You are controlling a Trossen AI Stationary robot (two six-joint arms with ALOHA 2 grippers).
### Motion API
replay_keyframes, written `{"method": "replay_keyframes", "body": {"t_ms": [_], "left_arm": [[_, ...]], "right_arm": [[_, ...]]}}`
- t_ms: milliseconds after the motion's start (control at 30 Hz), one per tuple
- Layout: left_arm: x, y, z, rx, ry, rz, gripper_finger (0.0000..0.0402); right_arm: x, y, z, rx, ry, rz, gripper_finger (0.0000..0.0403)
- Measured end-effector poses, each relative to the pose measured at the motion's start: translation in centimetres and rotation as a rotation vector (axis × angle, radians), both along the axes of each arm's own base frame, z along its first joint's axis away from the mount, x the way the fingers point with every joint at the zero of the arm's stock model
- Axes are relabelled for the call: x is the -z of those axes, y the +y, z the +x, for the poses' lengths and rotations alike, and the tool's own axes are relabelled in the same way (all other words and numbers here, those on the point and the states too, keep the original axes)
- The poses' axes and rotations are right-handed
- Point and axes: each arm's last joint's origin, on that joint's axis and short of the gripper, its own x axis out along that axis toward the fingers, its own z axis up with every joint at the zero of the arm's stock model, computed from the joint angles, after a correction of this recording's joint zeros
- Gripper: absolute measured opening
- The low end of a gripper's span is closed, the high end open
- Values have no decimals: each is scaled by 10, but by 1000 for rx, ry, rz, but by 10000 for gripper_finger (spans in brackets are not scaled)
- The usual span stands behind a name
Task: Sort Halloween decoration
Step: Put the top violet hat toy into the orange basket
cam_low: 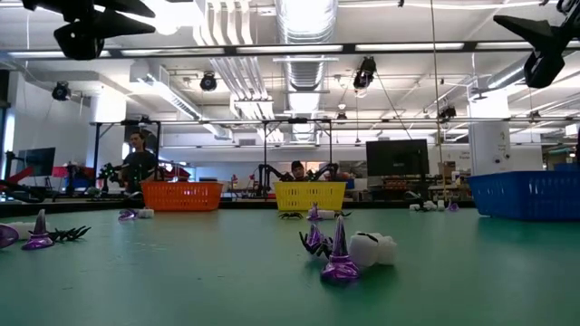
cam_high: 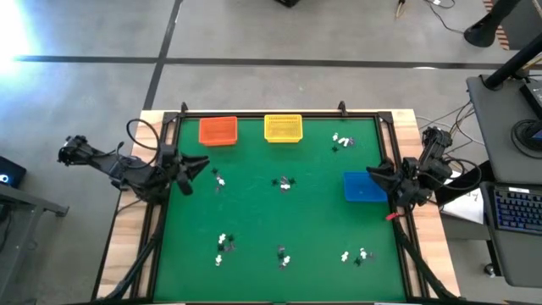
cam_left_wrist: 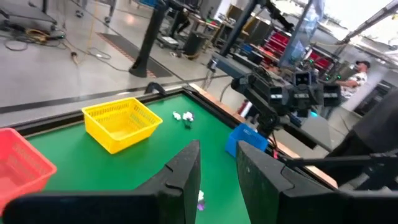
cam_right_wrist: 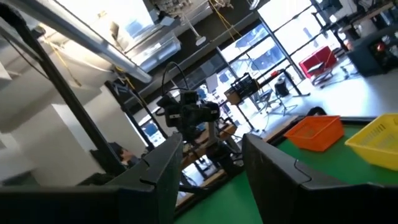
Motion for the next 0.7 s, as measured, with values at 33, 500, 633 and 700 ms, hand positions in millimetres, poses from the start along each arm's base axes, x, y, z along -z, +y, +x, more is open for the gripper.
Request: {"method": "replay_keyframes", "body": {"t_ms": [33,500,633,700], "left_arm": [[-1,0,0,-3,-3,2,85],[2,-7,16,-14,5,13,138],[6,-8,22,-84,30,32,140],[7,-9,24,-94,30,24,137]], "right_arm": [[0,0,0,1,1,-4,159],[0,0,0,-2,-2,7,160],[0,0,0,-3,-6,13,160],[-2,-2,-1,-4,-23,39,160]]}}
